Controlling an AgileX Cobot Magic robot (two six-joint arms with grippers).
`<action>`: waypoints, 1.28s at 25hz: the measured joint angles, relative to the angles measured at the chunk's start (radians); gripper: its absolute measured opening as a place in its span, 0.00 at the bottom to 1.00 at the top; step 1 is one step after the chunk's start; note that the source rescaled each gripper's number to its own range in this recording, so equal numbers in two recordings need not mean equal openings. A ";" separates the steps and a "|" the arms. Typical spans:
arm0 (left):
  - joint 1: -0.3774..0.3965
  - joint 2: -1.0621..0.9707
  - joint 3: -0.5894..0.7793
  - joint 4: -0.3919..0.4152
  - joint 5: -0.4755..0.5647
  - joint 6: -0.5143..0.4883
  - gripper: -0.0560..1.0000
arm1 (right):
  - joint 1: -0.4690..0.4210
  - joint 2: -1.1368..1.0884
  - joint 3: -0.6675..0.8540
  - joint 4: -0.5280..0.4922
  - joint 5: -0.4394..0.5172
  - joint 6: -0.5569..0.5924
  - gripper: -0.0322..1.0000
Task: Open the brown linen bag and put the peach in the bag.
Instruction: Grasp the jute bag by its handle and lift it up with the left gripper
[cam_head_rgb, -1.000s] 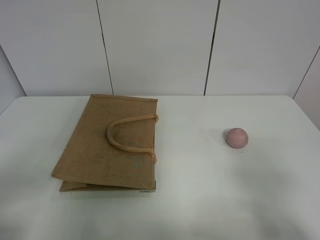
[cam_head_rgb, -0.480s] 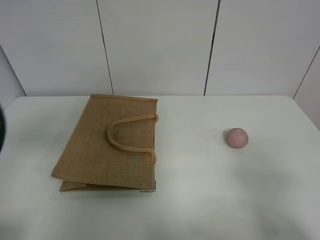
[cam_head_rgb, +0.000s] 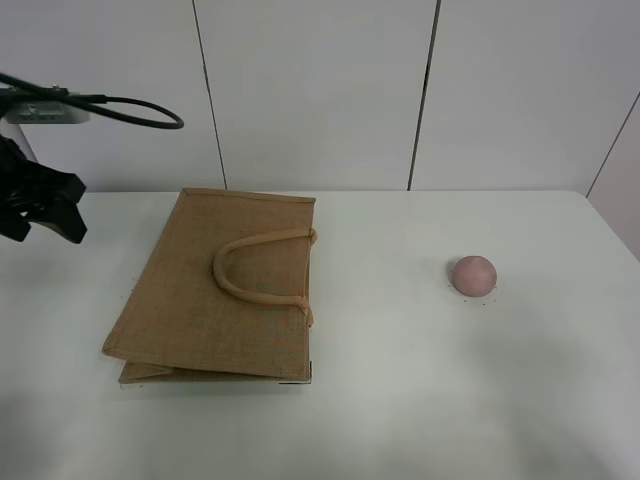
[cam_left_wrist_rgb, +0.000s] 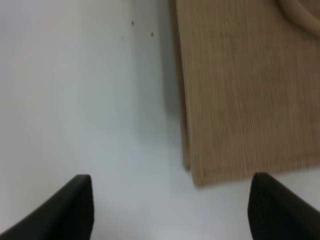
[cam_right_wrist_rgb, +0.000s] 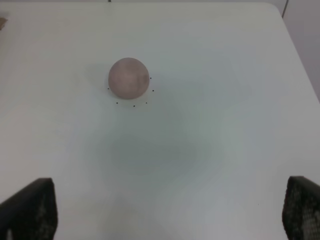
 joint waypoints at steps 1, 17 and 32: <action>0.000 0.052 -0.035 -0.013 0.002 -0.001 0.85 | 0.000 0.000 0.000 0.000 0.000 0.000 1.00; -0.195 0.576 -0.460 -0.091 0.008 -0.120 0.85 | 0.000 0.000 0.000 0.000 0.000 0.000 1.00; -0.249 0.719 -0.490 -0.061 -0.093 -0.189 0.85 | 0.000 0.000 0.000 0.000 0.000 0.000 1.00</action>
